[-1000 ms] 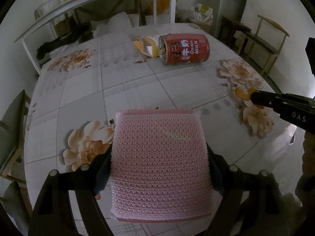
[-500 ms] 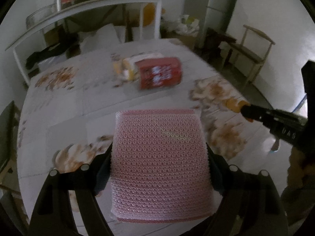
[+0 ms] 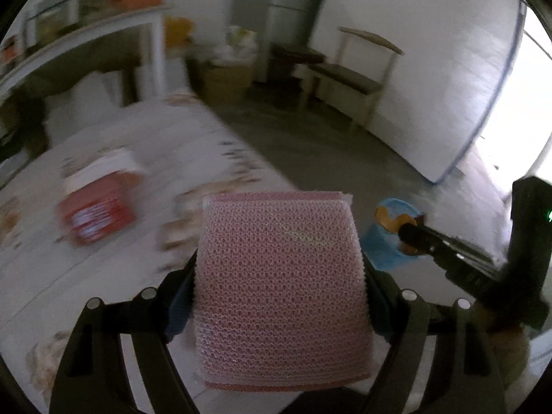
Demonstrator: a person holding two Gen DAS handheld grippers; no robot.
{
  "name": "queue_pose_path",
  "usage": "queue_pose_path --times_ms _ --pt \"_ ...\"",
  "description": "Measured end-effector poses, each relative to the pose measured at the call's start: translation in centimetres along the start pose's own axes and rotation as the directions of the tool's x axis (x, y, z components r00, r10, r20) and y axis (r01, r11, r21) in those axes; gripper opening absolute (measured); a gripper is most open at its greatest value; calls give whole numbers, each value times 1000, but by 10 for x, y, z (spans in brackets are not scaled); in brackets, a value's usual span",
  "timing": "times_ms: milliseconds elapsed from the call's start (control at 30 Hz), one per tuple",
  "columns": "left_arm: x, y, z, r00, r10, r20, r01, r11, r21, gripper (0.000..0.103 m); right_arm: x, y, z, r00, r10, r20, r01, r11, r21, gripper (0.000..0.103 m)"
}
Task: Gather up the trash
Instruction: 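Carry the pink pouch and orange peel to the blue wastebasket with both tools, then open both tools over the wastebasket to drop pouch and peel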
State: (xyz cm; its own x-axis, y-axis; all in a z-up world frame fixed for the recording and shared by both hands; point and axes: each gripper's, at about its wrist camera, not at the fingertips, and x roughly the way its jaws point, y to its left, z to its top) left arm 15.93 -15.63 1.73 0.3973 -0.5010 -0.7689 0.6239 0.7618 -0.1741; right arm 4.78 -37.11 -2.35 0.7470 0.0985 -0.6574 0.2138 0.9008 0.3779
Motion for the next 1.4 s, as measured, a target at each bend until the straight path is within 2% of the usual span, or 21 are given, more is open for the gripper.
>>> queue_pose_path --times_ms 100,167,267,367,500,600,633,667,700,733,767,800,833,867,933,967,1033,1200,1300,1400 --pt "29 -41 22 995 -86 -41 88 995 39 80 -19 -55 0 996 -90 26 86 990 113 10" --pt "44 -65 32 988 -139 -68 143 989 49 80 -34 -96 -3 989 -148 32 138 969 204 10" --pt "80 -114 51 963 -232 -135 242 968 63 80 -50 -148 -9 975 -220 27 201 930 308 10" --pt "117 -160 63 934 -288 -211 310 947 80 80 -57 -190 -17 961 -276 5 253 888 385 10" --pt "168 -223 79 897 -331 -294 375 921 106 80 -49 -232 -18 950 -311 -35 293 847 443 10" --pt "199 -274 96 879 -342 -331 407 901 150 81 -39 -261 -11 944 -327 -48 311 829 464 13" --pt "209 -291 101 871 -351 -344 426 889 169 82 -29 -277 -4 936 -346 -67 335 817 468 14" --pt "224 -314 109 860 -356 -364 442 877 187 83 -19 -290 1 928 -361 -91 360 806 469 19" --pt "235 -329 113 856 -358 -374 449 873 192 87 -13 -299 2 924 -368 -106 373 801 468 36" --pt "247 -343 118 855 -355 -378 448 873 192 91 1 -319 5 913 -382 -140 402 789 464 47" --pt "254 -351 121 860 -347 -375 438 878 191 92 8 -332 3 898 -404 -173 437 772 462 53" --pt "264 -359 124 868 -334 -368 421 888 185 92 14 -343 1 876 -435 -210 481 747 459 53" --pt "268 -361 125 869 -328 -370 413 893 179 92 16 -350 -3 865 -445 -232 500 733 462 53" --pt "270 -363 125 867 -328 -374 412 895 169 92 12 -354 -8 867 -441 -232 497 728 472 53" --pt "266 -357 122 849 -374 -373 453 879 149 92 4 -354 -19 875 -433 -216 480 723 497 53" --pt "263 -353 121 848 -385 -364 463 873 155 92 -1 -352 -26 879 -429 -207 472 725 502 53" --pt "256 -338 117 856 -379 -352 455 875 166 92 -9 -347 -39 880 -429 -201 469 725 504 53" --pt "233 -303 110 858 -397 -326 456 881 130 92 -33 -334 -59 890 -420 -178 444 708 549 53" --pt "211 -284 110 865 -403 -297 454 882 126 92 -45 -324 -61 896 -419 -146 422 708 566 53" --pt "185 -268 107 874 -407 -264 451 882 133 92 -59 -304 -54 902 -419 -100 400 729 555 53"
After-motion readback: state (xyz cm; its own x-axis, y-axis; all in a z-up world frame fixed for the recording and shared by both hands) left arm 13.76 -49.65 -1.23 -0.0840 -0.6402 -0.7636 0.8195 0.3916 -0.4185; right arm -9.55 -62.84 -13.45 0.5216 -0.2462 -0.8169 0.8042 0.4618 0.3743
